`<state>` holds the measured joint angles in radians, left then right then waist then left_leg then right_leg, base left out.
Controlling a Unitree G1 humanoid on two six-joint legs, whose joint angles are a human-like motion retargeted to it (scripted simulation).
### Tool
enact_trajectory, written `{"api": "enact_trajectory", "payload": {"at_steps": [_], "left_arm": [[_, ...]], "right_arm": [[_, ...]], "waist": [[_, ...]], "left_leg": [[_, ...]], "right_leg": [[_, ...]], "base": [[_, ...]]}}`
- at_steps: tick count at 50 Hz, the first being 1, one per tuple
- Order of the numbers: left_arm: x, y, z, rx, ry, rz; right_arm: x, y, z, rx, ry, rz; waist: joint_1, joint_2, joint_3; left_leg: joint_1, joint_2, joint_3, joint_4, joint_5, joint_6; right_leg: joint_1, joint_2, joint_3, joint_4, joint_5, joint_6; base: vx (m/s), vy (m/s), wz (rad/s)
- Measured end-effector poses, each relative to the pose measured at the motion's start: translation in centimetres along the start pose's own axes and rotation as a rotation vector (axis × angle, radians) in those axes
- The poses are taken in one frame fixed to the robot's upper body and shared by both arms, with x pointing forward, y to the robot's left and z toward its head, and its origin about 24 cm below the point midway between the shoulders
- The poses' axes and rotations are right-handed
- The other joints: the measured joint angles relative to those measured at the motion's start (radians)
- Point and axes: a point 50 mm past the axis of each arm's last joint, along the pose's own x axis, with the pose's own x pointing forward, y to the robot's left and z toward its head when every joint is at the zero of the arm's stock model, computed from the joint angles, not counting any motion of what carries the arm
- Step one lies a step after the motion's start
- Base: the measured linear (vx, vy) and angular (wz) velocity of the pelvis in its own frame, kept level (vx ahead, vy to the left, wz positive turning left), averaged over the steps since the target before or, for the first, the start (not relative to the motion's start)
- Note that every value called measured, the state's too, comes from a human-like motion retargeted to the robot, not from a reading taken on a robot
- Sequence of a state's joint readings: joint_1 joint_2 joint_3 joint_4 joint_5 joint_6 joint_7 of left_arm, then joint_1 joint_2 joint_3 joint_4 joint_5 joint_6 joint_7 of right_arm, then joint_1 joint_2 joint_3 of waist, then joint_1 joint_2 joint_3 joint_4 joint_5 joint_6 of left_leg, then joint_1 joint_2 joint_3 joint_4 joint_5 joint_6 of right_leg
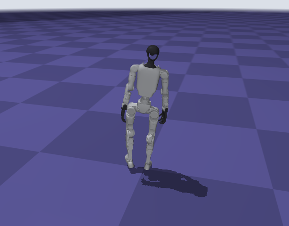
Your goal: In place motions
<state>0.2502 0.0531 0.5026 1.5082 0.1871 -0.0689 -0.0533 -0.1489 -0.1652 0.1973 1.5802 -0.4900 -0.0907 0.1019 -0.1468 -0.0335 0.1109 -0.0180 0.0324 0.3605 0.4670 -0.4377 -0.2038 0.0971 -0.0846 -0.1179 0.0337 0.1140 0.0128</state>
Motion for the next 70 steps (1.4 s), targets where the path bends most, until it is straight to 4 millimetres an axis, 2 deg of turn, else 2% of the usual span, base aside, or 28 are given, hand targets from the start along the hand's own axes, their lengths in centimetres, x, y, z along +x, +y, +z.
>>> {"api": "enact_trajectory", "payload": {"at_steps": [3,4,5,10,13,17,20,23,25,26,27,28,30,32,35,37,45,48,51,55,58,61,65,67,70], "left_arm": [[-0.2,-0.4,-2.3,-0.070,0.062,-0.026],[-0.3,-0.5,-3.2,-0.082,0.086,-0.035],[-0.5,-0.6,-4.2,-0.090,0.112,-0.045],[-1.3,-1.5,-7.8,-0.061,0.227,-0.121],[-1.7,-1.7,-9.1,-0.033,0.259,-0.157],[-2.0,-1.2,-10.1,-0.012,0.293,-0.153],[-1.9,-0.7,-9.7,-0.032,0.285,-0.133],[-1.6,-0.2,-8.7,-0.067,0.243,-0.105],[-1.4,0.2,-7.9,-0.085,0.209,-0.085],[-1.3,0.4,-7.5,-0.088,0.194,-0.074],[-1.2,0.6,-7.1,-0.090,0.180,-0.065],[-1.1,0.7,-6.7,-0.091,0.169,-0.060],[-0.9,0.7,-6.1,-0.093,0.154,-0.059],[-0.6,0.7,-4.2,-0.092,0.098,-0.062],[-0.2,1.2,-1.3,-0.065,-0.001,-0.038],[-0.2,1.6,-0.3,-0.041,-0.029,-0.020],[0.0,0.7,1.3,-0.059,-0.039,-0.072],[0.0,0.5,1.9,-0.034,-0.032,-0.069],[0.0,0.1,3.5,-0.012,-0.062,-0.068],[-0.1,-0.8,6.8,-0.020,-0.175,-0.072],[-0.5,-2.0,10.3,-0.013,-0.285,-0.089],[-1.5,-3.5,14.3,0.008,-0.415,-0.119],[-3.5,-5.0,19.5,0.042,-0.595,-0.173],[-4.4,-5.6,21.3,0.040,-0.662,-0.179],[-5.5,-6.3,23.1,0.024,-0.736,-0.190]], "right_arm": [[0.0,-0.5,4.2,-0.065,-0.126,0.019],[-0.1,-0.7,5.5,-0.083,-0.170,0.024],[-0.2,-1.0,6.7,-0.100,-0.214,0.029],[-1.3,-2.2,11.7,-0.103,-0.377,-0.019],[-1.9,-2.5,13.7,-0.102,-0.448,-0.020],[-2.0,-2.1,14.2,-0.110,-0.461,-0.004],[-1.8,-1.8,13.9,-0.100,-0.456,0.010],[-1.5,-1.2,13.0,-0.090,-0.441,0.026],[-1.3,-0.8,12.4,-0.087,-0.422,0.038],[-1.2,-0.7,12.0,-0.085,-0.408,0.045],[-1.1,-0.6,11.6,-0.084,-0.394,0.051],[-0.9,-0.4,11.2,-0.083,-0.378,0.057],[-0.8,-0.1,10.6,-0.080,-0.354,0.063],[-0.7,-0.1,10.6,-0.072,-0.345,0.062],[-1.0,-0.9,11.2,-0.072,-0.377,0.042],[-1.1,-1.3,11.1,-0.087,-0.382,0.025],[-0.6,-1.3,8.6,-0.087,-0.310,0.023],[-0.2,-0.7,6.0,-0.065,-0.248,0.030],[0.0,0.0,2.6,-0.017,-0.167,0.015],[-0.1,1.3,-2.1,0.048,-0.030,0.024],[-0.6,2.0,-5.7,0.085,0.086,0.031],[-1.1,2.3,-7.9,0.115,0.156,0.018],[-1.6,2.6,-9.8,0.151,0.216,0.013],[-1.8,2.8,-10.4,0.173,0.239,0.017],[-2.1,3.3,-11.3,0.211,0.270,0.022]], "waist": [[0.009,-0.022,0.017],[0.032,-0.029,0.023],[0.057,-0.035,0.030],[0.150,-0.041,0.067],[0.155,-0.043,0.073],[0.140,-0.032,0.054],[0.113,-0.021,0.042],[0.089,-0.012,0.025],[0.086,0.003,0.008],[0.074,0.014,-0.004],[0.062,0.026,-0.015],[0.047,0.038,-0.026],[0.004,0.054,-0.051],[-0.038,0.054,-0.068],[-0.034,0.036,-0.059],[-0.021,0.026,-0.057],[-0.015,-0.005,-0.039],[-0.017,-0.014,-0.039],[-0.017,-0.021,-0.040],[-0.022,-0.026,-0.030],[-0.020,-0.012,-0.014],[-0.049,0.012,0.013],[-0.115,0.042,0.043],[-0.151,0.047,0.047],[-0.183,0.054,0.043]], "left_leg": [[-0.168,0.030,-0.072,0.279,0.173,0.066],[-0.223,0.025,-0.096,0.356,0.192,0.084],[-0.275,0.017,-0.118,0.428,0.194,0.094],[-0.433,0.020,-0.105,0.645,0.085,0.061],[-0.473,0.008,-0.111,0.680,0.053,0.040],[-0.430,0.005,-0.109,0.623,0.065,0.028],[-0.326,-0.034,-0.135,0.478,0.071,0.038],[-0.173,-0.085,-0.165,0.218,0.094,0.069],[-0.057,-0.118,-0.195,-0.005,0.026,0.051],[0.001,-0.108,-0.140,-0.089,-0.044,0.054],[0.050,-0.102,-0.099,-0.168,-0.105,0.069],[0.079,-0.102,-0.086,-0.238,-0.146,0.111],[0.101,-0.113,-0.135,-0.327,-0.161,0.158],[0.096,-0.113,-0.178,-0.395,-0.116,0.179],[0.103,-0.117,-0.127,-0.439,-0.106,0.204],[0.098,-0.129,-0.154,-0.435,-0.118,0.211],[0.105,-0.155,-0.148,-0.427,-0.143,0.240],[0.112,-0.162,-0.157,-0.433,-0.148,0.253],[0.114,-0.165,-0.165,-0.435,-0.151,0.264],[0.116,-0.157,-0.163,-0.434,-0.153,0.271],[0.114,-0.129,-0.140,-0.431,-0.153,0.277],[0.106,-0.091,-0.136,-0.424,-0.152,0.280],[0.102,-0.041,-0.116,-0.427,-0.147,0.289],[0.091,-0.029,-0.117,-0.427,-0.140,0.293],[0.074,-0.017,-0.119,-0.422,-0.133,0.294]], "right_leg": [[-0.006,-0.025,-0.012,-0.005,0.002,0.002],[-0.009,-0.032,0.000,-0.007,0.006,0.002],[-0.011,-0.038,0.013,-0.009,0.010,0.001],[-0.018,-0.066,0.014,-0.004,0.019,-0.013],[-0.024,-0.076,0.022,0.001,0.016,-0.020],[-0.018,-0.077,0.012,0.002,0.007,-0.021],[-0.002,-0.070,-0.006,0.003,-0.006,-0.018],[0.013,-0.061,-0.018,0.008,-0.021,-0.014],[0.014,-0.042,-0.012,0.012,-0.030,-0.011],[0.015,-0.030,-0.019,0.014,-0.035,-0.008],[0.016,-0.019,-0.025,0.015,-0.039,-0.005],[0.019,-0.008,-0.030,0.013,-0.040,-0.001],[0.017,0.001,-0.056,0.008,-0.043,0.006],[-0.001,-0.002,-0.079,0.008,-0.044,0.012],[-0.020,-0.014,-0.083,0.014,-0.042,0.019],[-0.019,-0.019,-0.080,0.011,-0.037,0.025],[-0.019,-0.034,-0.056,0.026,-0.033,0.046],[-0.020,-0.038,-0.049,0.053,-0.049,0.055],[-0.031,-0.043,-0.052,0.100,-0.068,0.059],[-0.061,-0.041,-0.051,0.190,-0.042,0.046],[-0.128,-0.027,-0.038,0.320,0.083,0.040],[-0.223,-0.014,-0.035,0.490,0.200,0.010],[-0.361,-0.042,-0.115,0.786,0.131,-0.080],[-0.420,-0.039,-0.111,0.892,0.103,-0.082],[-0.472,-0.011,-0.084,0.962,0.096,-0.051]], "base": [[-0.20,-0.15,0.12],[-0.13,-0.16,-0.57],[-0.08,-0.08,-0.47],[-0.14,0.00,-0.33],[-0.04,0.01,-0.05],[0.07,0.05,0.20],[0.10,0.08,0.49],[0.17,0.08,0.31],[0.21,0.10,-0.02],[0.24,0.12,0.16],[0.26,0.17,0.32],[0.26,0.20,0.41],[0.19,0.19,0.64],[-0.02,0.06,0.67],[-0.04,0.09,0.17],[0.10,0.05,-0.06],[0.08,0.14,-0.21],[0.13,0.07,0.01],[0.13,0.12,0.14],[0.08,0.10,-0.03],[-0.03,0.08,-0.23],[-0.09,0.12,0.02],[-0.07,0.09,0.05],[-0.06,0.02,0.20],[0.00,0.00,0.13]]}}
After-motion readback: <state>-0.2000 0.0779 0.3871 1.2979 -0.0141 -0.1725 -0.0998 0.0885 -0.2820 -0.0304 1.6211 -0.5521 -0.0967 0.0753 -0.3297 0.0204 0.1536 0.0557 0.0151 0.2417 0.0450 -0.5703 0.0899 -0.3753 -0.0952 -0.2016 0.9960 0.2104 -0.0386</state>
